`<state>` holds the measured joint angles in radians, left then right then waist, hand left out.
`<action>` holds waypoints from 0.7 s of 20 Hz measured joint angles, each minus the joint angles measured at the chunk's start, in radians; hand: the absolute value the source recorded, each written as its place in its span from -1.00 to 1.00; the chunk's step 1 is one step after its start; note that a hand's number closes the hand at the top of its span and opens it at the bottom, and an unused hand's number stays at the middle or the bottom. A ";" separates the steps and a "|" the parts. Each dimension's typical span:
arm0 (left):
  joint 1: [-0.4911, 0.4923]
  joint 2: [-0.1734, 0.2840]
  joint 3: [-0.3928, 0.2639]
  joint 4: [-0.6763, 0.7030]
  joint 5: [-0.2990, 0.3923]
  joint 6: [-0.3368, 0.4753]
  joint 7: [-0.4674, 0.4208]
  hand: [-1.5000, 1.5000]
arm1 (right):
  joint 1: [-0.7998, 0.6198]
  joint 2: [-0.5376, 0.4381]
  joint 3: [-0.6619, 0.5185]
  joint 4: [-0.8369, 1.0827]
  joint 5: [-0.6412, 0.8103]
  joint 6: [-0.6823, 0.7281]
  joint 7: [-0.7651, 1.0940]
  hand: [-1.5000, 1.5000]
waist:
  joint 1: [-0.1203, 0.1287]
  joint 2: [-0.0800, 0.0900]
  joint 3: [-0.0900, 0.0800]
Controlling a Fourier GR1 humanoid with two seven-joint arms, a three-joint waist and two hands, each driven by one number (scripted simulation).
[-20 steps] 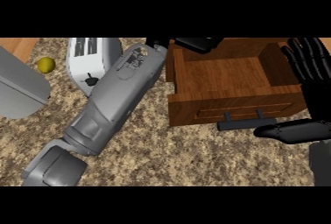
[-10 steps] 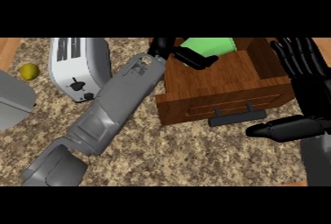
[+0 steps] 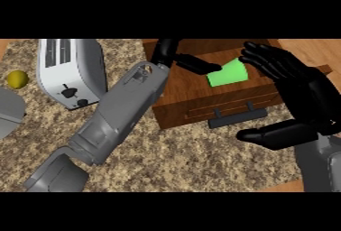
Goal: Pick up the cup, place it into the drawer and close the drawer
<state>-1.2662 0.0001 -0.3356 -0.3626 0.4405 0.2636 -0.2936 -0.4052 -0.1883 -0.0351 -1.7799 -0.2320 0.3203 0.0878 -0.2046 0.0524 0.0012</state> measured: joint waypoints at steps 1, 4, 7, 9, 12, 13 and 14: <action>0.001 0.000 0.004 -0.010 0.019 -0.004 -0.014 -1.00 | -0.005 0.001 0.016 0.000 -0.017 0.024 0.003 1.00 | 0.000 0.000 0.000; 0.009 0.000 0.019 -0.042 0.076 -0.012 -0.070 -1.00 | 0.001 -0.007 0.064 0.002 -0.069 0.106 0.016 1.00 | 0.003 -0.003 -0.001; 0.005 0.000 0.039 -0.054 0.123 0.000 -0.117 -1.00 | 0.009 -0.049 0.119 0.002 -0.079 0.186 0.056 1.00 | 0.021 -0.009 -0.001; -0.002 0.000 0.049 -0.051 0.144 0.019 -0.139 -1.00 | 0.019 -0.093 0.155 -0.009 -0.060 0.236 0.089 1.00 | 0.033 -0.015 -0.002; -0.012 0.000 0.060 -0.040 0.172 0.038 -0.165 -1.00 | 0.043 -0.153 0.187 -0.012 -0.008 0.287 0.116 -1.00 | 0.061 -0.022 -0.001; -0.007 0.000 0.059 -0.039 0.178 0.042 -0.175 -1.00 | 0.058 -0.171 0.193 -0.015 0.020 0.293 0.122 -1.00 | 0.073 -0.025 -0.001; -0.010 0.000 0.062 -0.032 0.183 0.047 -0.179 -1.00 | 0.069 -0.185 0.201 -0.024 0.061 0.293 0.117 -1.00 | 0.082 -0.028 -0.001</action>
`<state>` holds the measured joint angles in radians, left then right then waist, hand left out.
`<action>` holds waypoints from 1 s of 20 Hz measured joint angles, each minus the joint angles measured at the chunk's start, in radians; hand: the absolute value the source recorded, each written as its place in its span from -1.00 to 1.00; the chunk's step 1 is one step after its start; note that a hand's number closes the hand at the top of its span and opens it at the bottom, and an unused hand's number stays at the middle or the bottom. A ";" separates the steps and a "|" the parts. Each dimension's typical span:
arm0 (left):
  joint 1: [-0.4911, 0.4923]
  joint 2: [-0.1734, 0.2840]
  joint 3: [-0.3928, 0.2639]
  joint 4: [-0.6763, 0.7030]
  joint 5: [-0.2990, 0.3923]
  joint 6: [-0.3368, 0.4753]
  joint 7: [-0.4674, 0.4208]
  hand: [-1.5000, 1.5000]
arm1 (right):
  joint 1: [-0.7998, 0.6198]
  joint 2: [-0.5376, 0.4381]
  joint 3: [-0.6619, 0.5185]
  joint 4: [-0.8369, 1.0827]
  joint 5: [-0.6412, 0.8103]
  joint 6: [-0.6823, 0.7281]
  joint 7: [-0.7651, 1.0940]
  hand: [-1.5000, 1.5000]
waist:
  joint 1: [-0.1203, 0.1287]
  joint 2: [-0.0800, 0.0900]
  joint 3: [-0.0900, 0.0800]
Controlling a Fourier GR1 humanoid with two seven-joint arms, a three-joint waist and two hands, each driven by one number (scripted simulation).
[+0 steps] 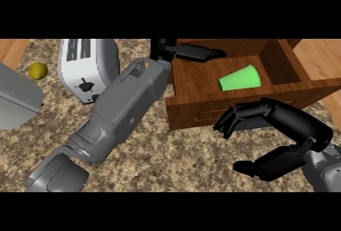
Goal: Pick up the cup, place it into the drawer and close the drawer
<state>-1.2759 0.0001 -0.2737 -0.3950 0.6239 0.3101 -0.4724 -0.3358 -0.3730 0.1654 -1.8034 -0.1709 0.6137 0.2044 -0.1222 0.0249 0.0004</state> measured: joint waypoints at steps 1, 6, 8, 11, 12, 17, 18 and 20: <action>0.004 0.000 0.001 0.003 0.007 -0.001 -0.006 -1.00 | 0.006 -0.011 0.013 -0.003 0.054 -0.002 -0.013 -1.00 | 0.008 -0.001 0.000; 0.023 0.003 0.019 0.003 0.033 -0.021 -0.041 -1.00 | 0.048 -0.017 0.074 0.066 0.308 -0.079 -0.093 -1.00 | 0.066 -0.007 0.001; 0.046 0.002 0.025 -0.005 0.037 -0.033 -0.061 -1.00 | 0.064 0.002 0.115 0.118 0.404 -0.132 -0.122 -1.00 | 0.088 -0.011 0.001; 0.073 0.008 0.039 -0.016 0.040 -0.053 -0.077 -1.00 | 0.049 0.012 0.151 0.259 0.502 -0.173 -0.193 -1.00 | 0.114 -0.013 0.001; 0.088 0.017 0.044 -0.022 0.043 -0.071 -0.083 -1.00 | 0.030 0.013 0.158 0.311 0.525 -0.177 -0.212 -1.00 | 0.124 -0.013 0.001; 0.155 0.041 0.049 -0.075 0.046 -0.107 -0.093 -1.00 | -0.067 0.059 0.188 0.614 0.642 -0.255 -0.311 1.00 | 0.171 -0.014 0.001; 0.173 0.044 0.048 -0.091 0.046 -0.110 -0.089 -1.00 | -0.092 0.069 0.186 0.678 0.658 -0.272 -0.334 1.00 | 0.176 -0.015 0.002; 0.214 0.056 0.044 -0.121 0.044 -0.126 -0.092 -1.00 | -0.145 0.080 0.169 0.786 0.682 -0.311 -0.384 1.00 | 0.189 -0.018 -0.001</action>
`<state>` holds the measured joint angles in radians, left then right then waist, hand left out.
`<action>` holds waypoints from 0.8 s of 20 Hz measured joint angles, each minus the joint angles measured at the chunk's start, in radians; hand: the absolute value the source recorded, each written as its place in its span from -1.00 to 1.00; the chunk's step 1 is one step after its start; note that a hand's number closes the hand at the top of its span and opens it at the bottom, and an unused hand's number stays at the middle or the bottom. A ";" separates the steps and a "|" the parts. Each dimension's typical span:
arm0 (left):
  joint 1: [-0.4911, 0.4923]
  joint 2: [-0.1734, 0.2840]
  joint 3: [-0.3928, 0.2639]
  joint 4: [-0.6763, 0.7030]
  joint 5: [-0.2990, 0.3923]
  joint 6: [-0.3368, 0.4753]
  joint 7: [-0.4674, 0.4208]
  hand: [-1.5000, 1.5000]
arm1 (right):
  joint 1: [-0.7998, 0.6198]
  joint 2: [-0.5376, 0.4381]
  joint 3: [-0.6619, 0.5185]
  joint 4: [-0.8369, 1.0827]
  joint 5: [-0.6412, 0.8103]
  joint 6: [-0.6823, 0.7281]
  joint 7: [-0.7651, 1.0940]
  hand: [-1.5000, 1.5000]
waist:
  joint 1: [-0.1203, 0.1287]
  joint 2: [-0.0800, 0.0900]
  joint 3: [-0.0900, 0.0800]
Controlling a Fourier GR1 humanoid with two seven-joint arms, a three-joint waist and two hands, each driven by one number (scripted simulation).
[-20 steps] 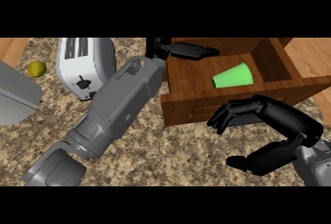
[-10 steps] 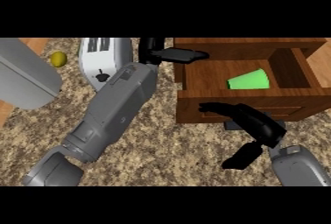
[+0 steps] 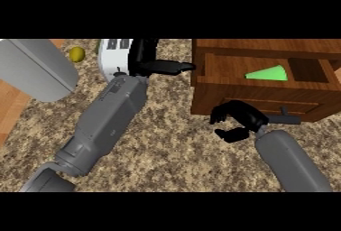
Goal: Pick up the cup, place it into the drawer and close the drawer
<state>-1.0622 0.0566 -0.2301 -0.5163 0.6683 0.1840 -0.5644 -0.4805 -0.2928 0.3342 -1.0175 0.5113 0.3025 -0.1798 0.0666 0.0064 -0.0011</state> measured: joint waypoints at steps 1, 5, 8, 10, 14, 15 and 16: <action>0.016 0.006 -0.002 -0.015 0.000 -0.008 0.001 -1.00 | -0.027 0.002 -0.012 0.050 0.008 -0.019 -0.029 1.00 | 0.007 -0.001 -0.001; 0.068 0.033 -0.006 -0.065 0.002 -0.038 0.010 -1.00 | -0.137 0.001 -0.086 0.227 -0.001 -0.072 -0.130 1.00 | 0.034 0.006 0.002; 0.100 0.064 -0.007 -0.103 0.008 -0.067 0.032 -1.00 | -0.218 -0.019 -0.154 0.329 -0.023 -0.101 -0.179 1.00 | 0.050 0.011 0.004; 0.117 0.075 -0.007 -0.123 0.011 -0.079 0.039 -1.00 | -0.269 -0.033 -0.193 0.391 -0.035 -0.119 -0.199 1.00 | 0.063 0.017 0.006; 0.149 0.100 -0.013 -0.154 0.010 -0.106 0.049 -1.00 | -0.293 -0.034 -0.230 0.447 -0.069 -0.093 -0.223 1.00 | 0.074 0.018 0.009; 0.158 0.106 -0.015 -0.160 0.009 -0.114 0.049 -1.00 | -0.292 -0.037 -0.237 0.451 -0.078 -0.084 -0.232 1.00 | 0.078 0.018 0.009; 0.164 0.107 -0.018 -0.166 0.010 -0.118 0.052 -1.00 | -0.293 -0.041 -0.241 0.455 -0.086 -0.068 -0.240 1.00 | 0.080 0.018 0.010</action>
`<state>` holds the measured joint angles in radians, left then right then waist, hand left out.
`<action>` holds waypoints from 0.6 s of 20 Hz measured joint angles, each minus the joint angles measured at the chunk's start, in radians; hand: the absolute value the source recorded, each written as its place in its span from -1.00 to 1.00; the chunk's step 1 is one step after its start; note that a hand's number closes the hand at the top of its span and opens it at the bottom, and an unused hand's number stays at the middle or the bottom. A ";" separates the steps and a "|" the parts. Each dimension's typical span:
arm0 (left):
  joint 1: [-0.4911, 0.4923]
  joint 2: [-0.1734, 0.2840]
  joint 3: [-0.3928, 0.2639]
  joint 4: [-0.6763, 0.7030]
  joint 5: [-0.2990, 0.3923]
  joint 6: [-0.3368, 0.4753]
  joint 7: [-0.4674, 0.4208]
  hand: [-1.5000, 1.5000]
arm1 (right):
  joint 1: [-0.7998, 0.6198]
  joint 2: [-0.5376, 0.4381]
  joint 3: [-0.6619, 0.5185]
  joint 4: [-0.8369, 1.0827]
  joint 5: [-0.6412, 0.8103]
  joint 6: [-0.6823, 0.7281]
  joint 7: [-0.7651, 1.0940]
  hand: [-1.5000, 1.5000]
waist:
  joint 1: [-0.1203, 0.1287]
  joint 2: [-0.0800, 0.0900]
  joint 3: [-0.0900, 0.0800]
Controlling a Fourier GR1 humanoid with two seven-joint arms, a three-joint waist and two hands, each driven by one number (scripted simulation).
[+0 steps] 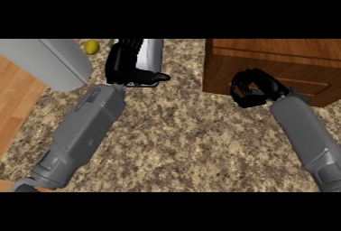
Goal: Pick up the cup, place it into the drawer and close the drawer
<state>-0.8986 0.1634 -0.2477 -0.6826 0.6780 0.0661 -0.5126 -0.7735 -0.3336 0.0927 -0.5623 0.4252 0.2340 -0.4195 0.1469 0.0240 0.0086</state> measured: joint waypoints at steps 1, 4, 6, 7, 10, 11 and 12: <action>0.003 0.004 -0.001 -0.005 0.000 -0.006 0.004 -1.00 | 0.000 -0.001 -0.006 0.003 -0.008 0.010 -0.004 1.00 | 0.002 0.000 0.000; 0.015 0.019 -0.005 -0.021 0.000 -0.022 0.012 -1.00 | 0.002 -0.011 -0.020 0.004 -0.033 0.048 -0.012 1.00 | 0.011 0.000 0.002; 0.024 0.022 -0.005 -0.030 0.003 -0.032 0.014 -1.00 | 0.004 -0.018 -0.029 0.002 -0.049 0.075 -0.013 1.00 | 0.016 0.002 0.003; 0.026 0.024 -0.006 -0.033 0.004 -0.037 0.017 -1.00 | 0.005 -0.021 -0.033 0.000 -0.058 0.091 -0.011 1.00 | 0.017 0.003 0.004; 0.034 0.032 -0.006 -0.041 0.006 -0.050 0.022 -1.00 | 0.009 -0.032 -0.041 -0.012 -0.082 0.136 -0.006 1.00 | 0.024 0.007 0.006; 0.038 0.031 -0.008 -0.045 0.007 -0.055 0.023 -1.00 | 0.012 -0.038 -0.043 -0.015 -0.089 0.151 -0.007 1.00 | 0.028 0.008 0.007; 0.041 0.030 -0.009 -0.048 0.008 -0.059 0.024 -1.00 | 0.015 -0.041 -0.046 -0.020 -0.096 0.163 -0.006 1.00 | 0.030 0.009 0.008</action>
<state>-0.8579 0.1939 -0.2565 -0.7305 0.6864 0.0068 -0.4884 -0.7589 -0.3743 0.0465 -0.5828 0.3293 0.3966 -0.4256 0.1765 0.0334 0.0163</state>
